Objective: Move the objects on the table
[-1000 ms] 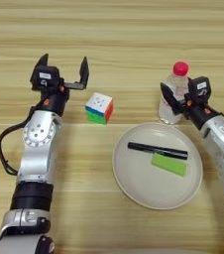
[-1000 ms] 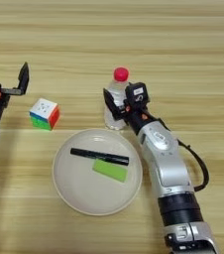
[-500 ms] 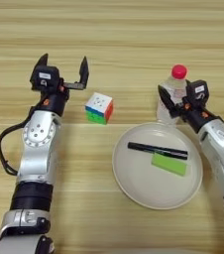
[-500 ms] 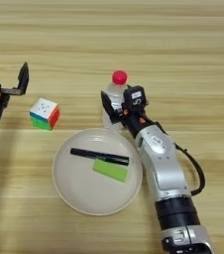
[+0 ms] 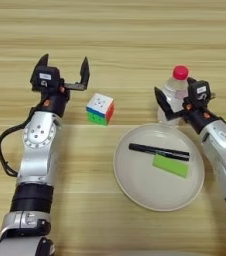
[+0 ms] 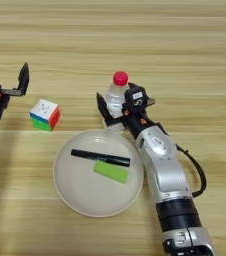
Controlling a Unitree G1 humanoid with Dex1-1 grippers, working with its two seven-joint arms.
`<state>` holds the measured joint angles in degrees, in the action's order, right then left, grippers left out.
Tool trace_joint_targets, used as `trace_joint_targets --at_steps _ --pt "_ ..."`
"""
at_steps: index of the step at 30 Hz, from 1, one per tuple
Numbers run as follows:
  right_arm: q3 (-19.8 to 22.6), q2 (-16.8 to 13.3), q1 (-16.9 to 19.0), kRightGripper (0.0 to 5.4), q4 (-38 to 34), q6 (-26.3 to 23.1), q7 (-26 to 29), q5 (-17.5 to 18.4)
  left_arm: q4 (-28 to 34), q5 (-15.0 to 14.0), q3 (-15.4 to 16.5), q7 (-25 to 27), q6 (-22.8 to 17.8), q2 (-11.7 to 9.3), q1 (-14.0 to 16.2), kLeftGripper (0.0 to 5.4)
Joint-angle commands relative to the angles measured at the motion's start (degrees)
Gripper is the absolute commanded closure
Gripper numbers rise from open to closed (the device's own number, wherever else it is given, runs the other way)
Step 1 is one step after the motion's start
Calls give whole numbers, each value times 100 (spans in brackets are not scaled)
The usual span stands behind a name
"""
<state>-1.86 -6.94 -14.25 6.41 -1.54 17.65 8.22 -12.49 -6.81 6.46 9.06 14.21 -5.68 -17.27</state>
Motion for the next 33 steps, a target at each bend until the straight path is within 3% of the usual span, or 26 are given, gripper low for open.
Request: trace_joint_targets --at_steps 1,15,33 --pt "40 -15 -46 2 -89 44 -15 -19 0 40 -23 -6 -5 -39 -30 0" --pt "161 -48 -60 2 -385 -7 2 64 -19 61 -27 -20 -3 -31 -51 0" --pt "85 -206 83 2 -1760 -27 10 -44 -44 57 -23 -2 6 -44 -48 0"
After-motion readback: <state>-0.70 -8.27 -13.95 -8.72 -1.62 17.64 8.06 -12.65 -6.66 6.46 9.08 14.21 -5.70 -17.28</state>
